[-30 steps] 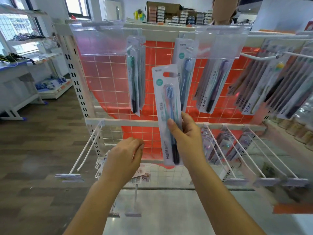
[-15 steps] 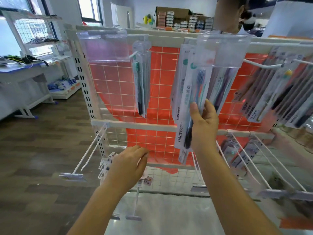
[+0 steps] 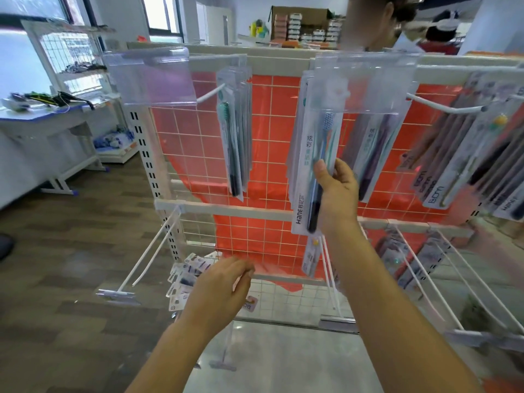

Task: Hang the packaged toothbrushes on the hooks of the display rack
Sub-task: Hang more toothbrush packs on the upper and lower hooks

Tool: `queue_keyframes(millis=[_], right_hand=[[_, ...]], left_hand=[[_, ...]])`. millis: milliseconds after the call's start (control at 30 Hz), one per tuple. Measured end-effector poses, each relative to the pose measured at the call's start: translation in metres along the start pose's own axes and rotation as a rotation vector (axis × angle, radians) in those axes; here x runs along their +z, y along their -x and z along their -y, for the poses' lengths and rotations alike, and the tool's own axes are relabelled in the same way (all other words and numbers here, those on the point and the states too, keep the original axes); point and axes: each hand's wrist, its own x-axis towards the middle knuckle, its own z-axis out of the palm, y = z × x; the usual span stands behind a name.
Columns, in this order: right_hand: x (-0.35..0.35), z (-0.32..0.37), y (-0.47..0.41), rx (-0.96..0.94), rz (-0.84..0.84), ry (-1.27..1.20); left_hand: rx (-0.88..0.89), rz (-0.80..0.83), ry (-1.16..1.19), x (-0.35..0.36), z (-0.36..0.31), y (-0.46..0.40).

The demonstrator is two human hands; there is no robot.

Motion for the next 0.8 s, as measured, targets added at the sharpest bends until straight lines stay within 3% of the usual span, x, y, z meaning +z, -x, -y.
queue_keyframes(millis=[233, 800], right_hand=[[-0.006, -0.008, -0.009, 0.079, 0.013, 0.054], [-0.061, -0.076, 0.020, 0.522, 0.074, 0.247]], left_hand=[[-0.038, 0.013, 0.004, -0.001, -0.004, 0.005], [-0.255, 0.079, 0.086, 0.039, -0.024, 0.000]])
